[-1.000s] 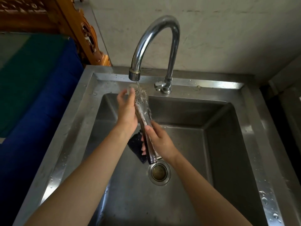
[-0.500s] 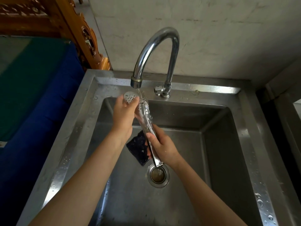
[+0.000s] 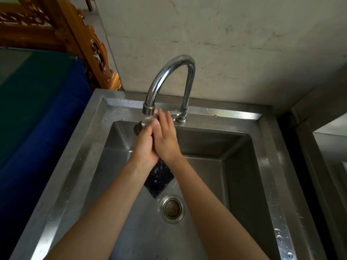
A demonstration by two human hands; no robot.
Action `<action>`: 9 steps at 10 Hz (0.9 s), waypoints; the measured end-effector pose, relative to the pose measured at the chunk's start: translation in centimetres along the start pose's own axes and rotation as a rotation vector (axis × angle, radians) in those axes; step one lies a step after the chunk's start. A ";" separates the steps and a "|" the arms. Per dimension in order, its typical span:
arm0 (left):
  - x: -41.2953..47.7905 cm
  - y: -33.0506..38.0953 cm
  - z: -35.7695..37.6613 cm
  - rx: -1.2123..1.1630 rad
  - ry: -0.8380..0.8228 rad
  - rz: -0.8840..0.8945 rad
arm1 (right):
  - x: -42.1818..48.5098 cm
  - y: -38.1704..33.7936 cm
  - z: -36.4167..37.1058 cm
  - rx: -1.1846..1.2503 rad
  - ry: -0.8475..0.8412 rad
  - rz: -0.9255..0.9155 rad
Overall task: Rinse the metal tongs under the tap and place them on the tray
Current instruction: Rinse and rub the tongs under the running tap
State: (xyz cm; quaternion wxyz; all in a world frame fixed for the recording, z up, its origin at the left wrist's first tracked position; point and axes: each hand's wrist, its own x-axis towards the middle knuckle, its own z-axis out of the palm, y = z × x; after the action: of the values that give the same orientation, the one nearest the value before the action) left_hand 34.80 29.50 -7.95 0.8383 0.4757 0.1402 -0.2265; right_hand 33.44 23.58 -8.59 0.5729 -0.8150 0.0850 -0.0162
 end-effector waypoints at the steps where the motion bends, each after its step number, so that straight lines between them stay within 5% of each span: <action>1: -0.3 1.1 0.0 -0.060 -0.002 0.018 | 1.6 -1.3 0.9 -0.028 0.013 0.019; 2: -0.3 2.5 0.4 -0.097 -0.036 0.047 | 2.7 -2.1 1.6 0.019 0.016 0.097; 3: -0.4 2.8 1.4 0.184 0.084 0.101 | 2.8 -2.1 1.9 0.065 -0.023 0.125; 5: -1.1 2.0 2.4 0.081 0.036 -0.004 | 4.1 -1.9 0.1 0.258 -0.010 0.243; 6: 0.3 3.2 2.3 0.260 0.204 0.015 | 2.6 -2.5 1.1 0.346 -0.032 0.233; 8: -0.7 2.7 3.4 0.303 0.043 0.058 | 3.5 -3.1 -0.6 0.604 -0.044 0.367; 9: -0.2 3.6 3.0 0.319 0.133 0.004 | 2.6 -3.9 0.8 0.506 -0.022 0.325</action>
State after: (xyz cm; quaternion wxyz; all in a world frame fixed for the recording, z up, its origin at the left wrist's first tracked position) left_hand 36.52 28.61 -3.71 0.7416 0.6169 0.1568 -0.2120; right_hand 36.55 25.20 -5.36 0.7539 -0.6222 0.2012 0.0638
